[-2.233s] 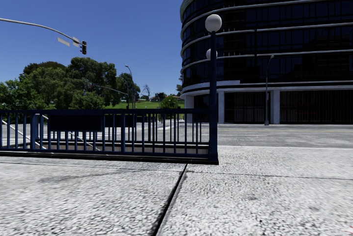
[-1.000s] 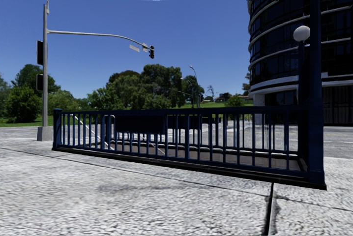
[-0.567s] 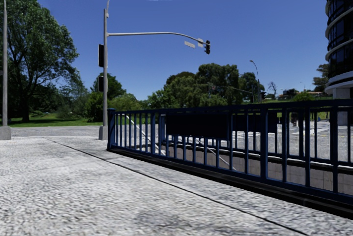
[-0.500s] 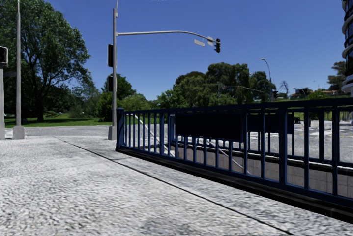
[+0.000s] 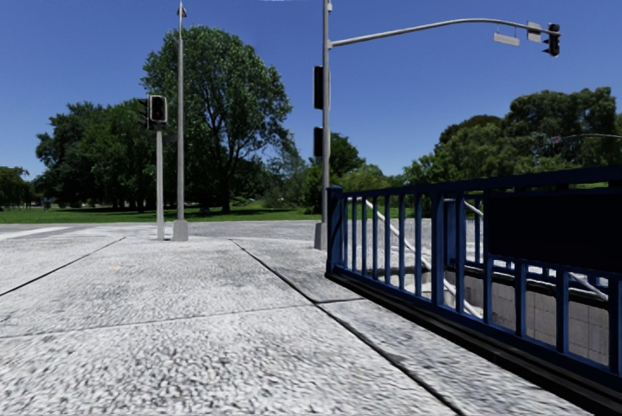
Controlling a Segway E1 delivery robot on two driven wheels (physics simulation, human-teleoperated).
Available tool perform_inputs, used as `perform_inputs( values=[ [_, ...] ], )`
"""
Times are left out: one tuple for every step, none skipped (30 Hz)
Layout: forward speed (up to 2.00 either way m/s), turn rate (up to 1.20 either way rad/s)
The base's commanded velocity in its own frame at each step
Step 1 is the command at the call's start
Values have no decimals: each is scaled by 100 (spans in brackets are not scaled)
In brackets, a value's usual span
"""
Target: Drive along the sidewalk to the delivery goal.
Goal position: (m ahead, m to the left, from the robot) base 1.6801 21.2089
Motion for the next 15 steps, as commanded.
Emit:
perform_inputs(
  values=[
    [200,82],
    [200,82],
    [200,82],
    [200,82],
    [200,82],
    [200,82],
    [200,82],
    [200,82],
    [200,82],
    [200,82],
    [200,82],
    [200,82],
    [200,82],
    [200,82],
    [200,82]
  ],
)
